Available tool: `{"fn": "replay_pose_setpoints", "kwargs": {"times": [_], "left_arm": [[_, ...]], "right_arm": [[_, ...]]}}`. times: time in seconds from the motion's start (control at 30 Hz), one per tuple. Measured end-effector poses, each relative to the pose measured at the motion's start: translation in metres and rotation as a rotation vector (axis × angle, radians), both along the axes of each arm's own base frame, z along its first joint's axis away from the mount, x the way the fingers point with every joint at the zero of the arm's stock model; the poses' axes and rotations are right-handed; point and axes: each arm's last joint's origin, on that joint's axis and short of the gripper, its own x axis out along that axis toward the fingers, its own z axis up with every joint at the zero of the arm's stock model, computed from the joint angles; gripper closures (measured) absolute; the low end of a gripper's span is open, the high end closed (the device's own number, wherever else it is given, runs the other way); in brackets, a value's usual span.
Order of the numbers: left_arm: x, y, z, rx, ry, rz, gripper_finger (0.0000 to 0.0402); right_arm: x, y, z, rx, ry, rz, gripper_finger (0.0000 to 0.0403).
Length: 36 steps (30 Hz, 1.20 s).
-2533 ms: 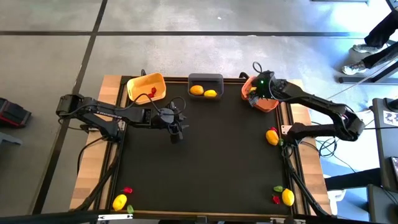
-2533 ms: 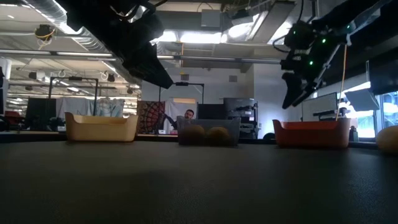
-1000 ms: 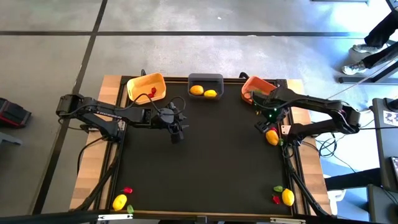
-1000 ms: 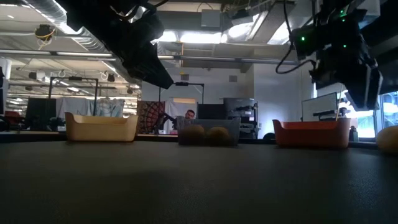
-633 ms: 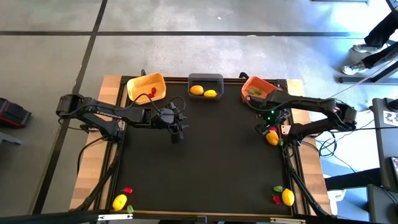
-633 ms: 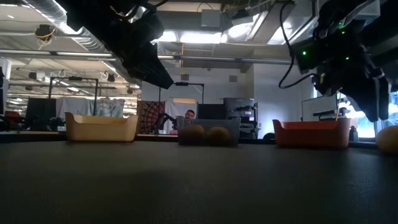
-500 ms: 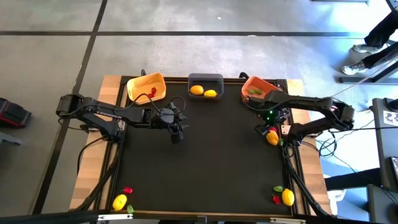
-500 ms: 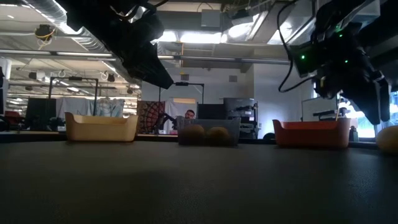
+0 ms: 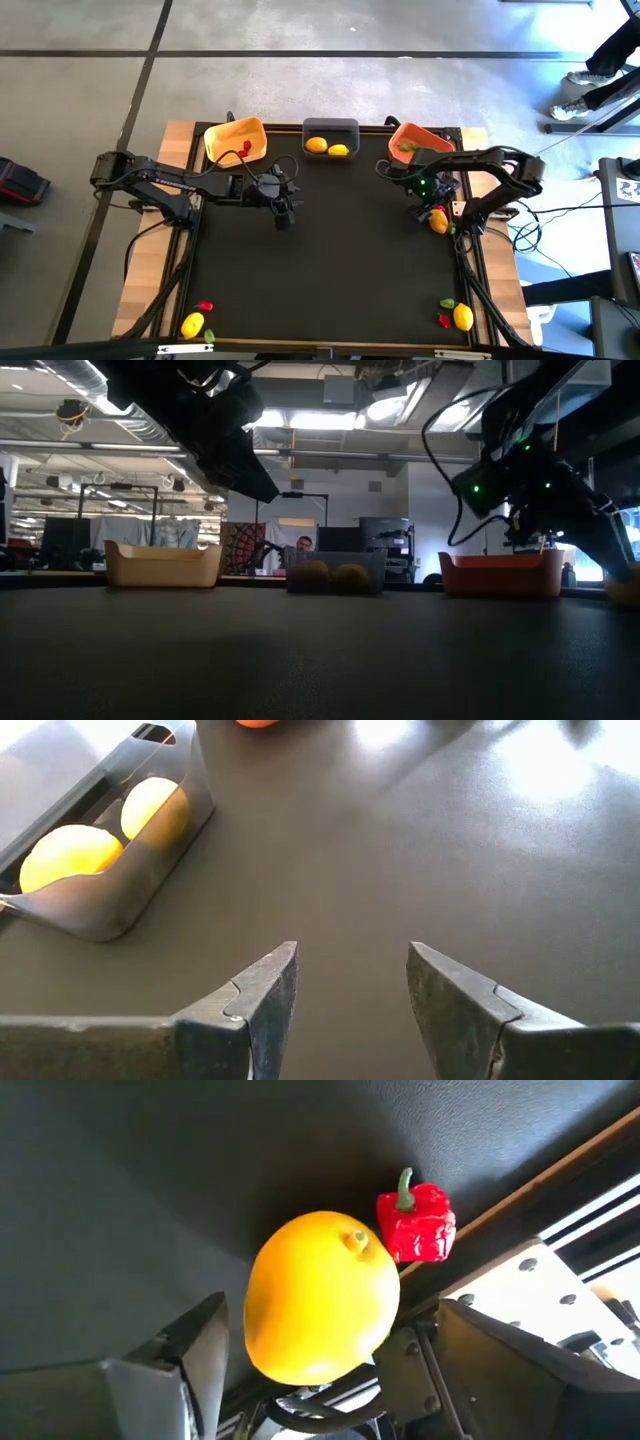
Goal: Sort produce into baskets
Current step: Put the yellow lemon into the black bin
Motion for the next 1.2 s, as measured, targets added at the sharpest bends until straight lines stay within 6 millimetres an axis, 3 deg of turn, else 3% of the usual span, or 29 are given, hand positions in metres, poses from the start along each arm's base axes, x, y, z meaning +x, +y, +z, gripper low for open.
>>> {"fn": "replay_pose_setpoints", "kwargs": {"times": [0.4, 0.9, 1.2], "left_arm": [[0.0, 0.0, 0.0, 0.002, 0.001, -0.002, 0.0217], [0.0, 0.0, 0.0, 0.003, 0.002, -0.003, 0.0217], [0.0, 0.0, 0.0, 0.004, 0.002, -0.003, 0.0217]], "right_arm": [[0.006, -0.003, -0.013, 0.033, 0.01, 0.043, 0.0115], [0.006, -0.001, -0.013, 0.1, -0.031, 0.075, 0.0263], [0.017, -0.007, -0.002, 0.078, -0.095, 0.134, 0.0287]]}}
